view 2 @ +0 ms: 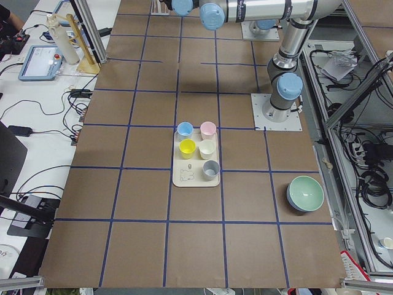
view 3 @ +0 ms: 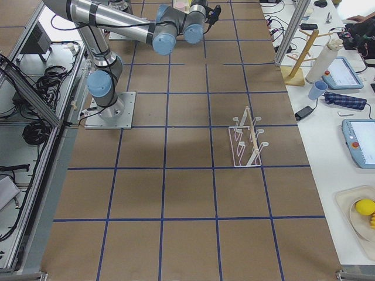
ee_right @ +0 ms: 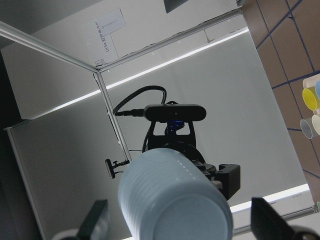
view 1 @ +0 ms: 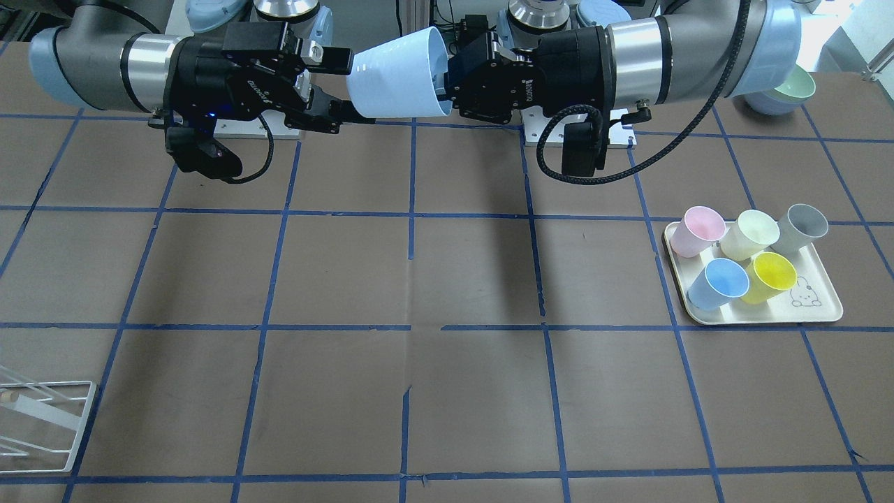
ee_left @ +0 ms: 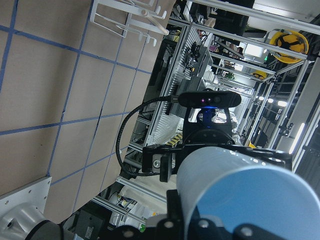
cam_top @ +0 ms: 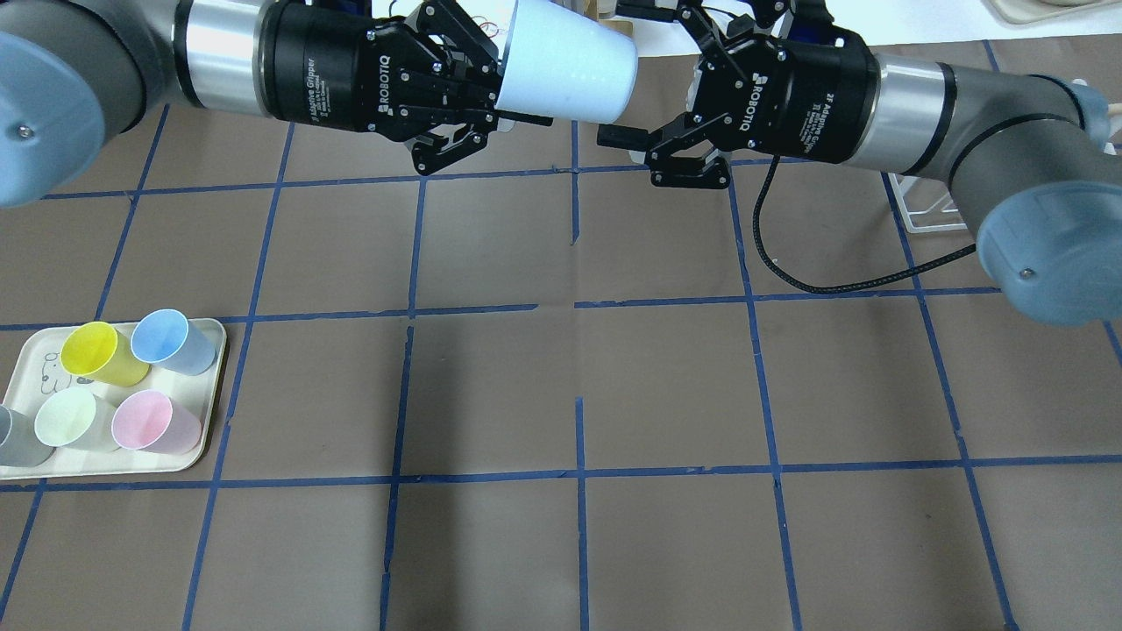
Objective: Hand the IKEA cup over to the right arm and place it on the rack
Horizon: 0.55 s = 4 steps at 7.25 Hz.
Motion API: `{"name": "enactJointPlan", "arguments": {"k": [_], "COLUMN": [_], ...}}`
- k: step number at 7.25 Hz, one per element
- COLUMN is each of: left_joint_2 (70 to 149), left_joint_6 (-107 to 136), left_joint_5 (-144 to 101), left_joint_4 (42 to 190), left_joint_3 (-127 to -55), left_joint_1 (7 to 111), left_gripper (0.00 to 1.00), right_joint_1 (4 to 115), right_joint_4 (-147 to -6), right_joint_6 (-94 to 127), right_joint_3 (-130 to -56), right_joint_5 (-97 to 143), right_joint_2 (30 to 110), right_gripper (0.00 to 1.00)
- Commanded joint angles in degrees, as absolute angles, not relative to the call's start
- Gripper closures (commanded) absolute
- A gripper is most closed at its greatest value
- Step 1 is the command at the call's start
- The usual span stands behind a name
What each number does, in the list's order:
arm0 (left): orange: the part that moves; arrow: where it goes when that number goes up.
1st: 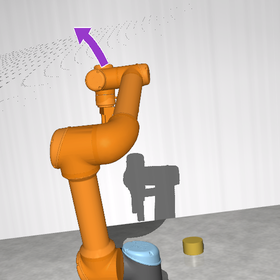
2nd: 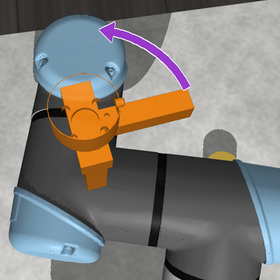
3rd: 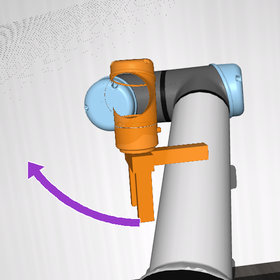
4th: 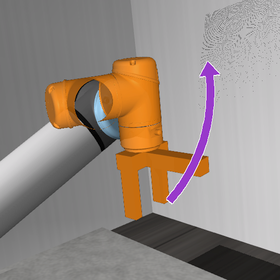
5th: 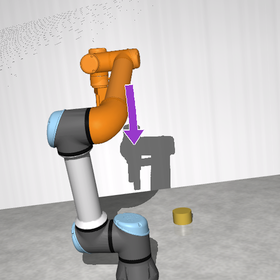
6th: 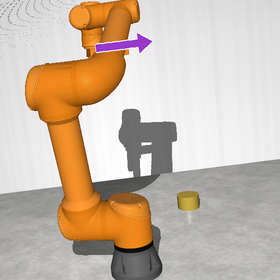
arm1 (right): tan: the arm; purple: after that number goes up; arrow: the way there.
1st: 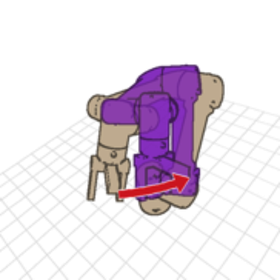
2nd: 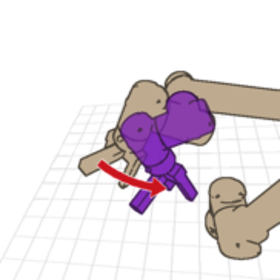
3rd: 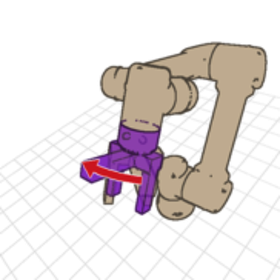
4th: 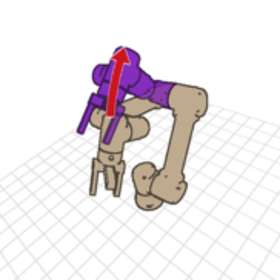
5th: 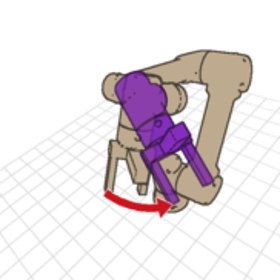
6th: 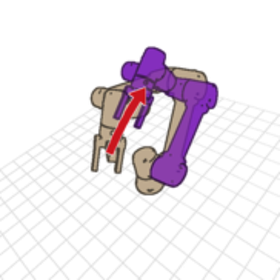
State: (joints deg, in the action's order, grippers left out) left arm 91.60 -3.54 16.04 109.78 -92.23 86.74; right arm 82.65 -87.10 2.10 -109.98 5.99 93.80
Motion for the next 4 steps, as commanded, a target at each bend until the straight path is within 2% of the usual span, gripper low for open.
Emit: {"name": "enactJointPlan", "arguments": {"k": [1,4], "left_joint_2": [91.6,91.6], "left_joint_6": [-3.0,-3.0], "left_joint_5": [15.8,15.9], "left_joint_4": [109.8,109.8], "left_joint_3": [-92.3,-92.3], "left_joint_1": [86.8,86.9], "left_gripper": [1.0,1.0], "right_joint_1": [82.7,82.8], "right_joint_4": [-86.5,-86.4], "right_joint_6": [3.3,6.3], "right_joint_3": [-110.0,-110.0], "right_joint_5": [6.2,6.2], "right_joint_2": [93.9,94.5], "right_gripper": [0.0,0.0]}}
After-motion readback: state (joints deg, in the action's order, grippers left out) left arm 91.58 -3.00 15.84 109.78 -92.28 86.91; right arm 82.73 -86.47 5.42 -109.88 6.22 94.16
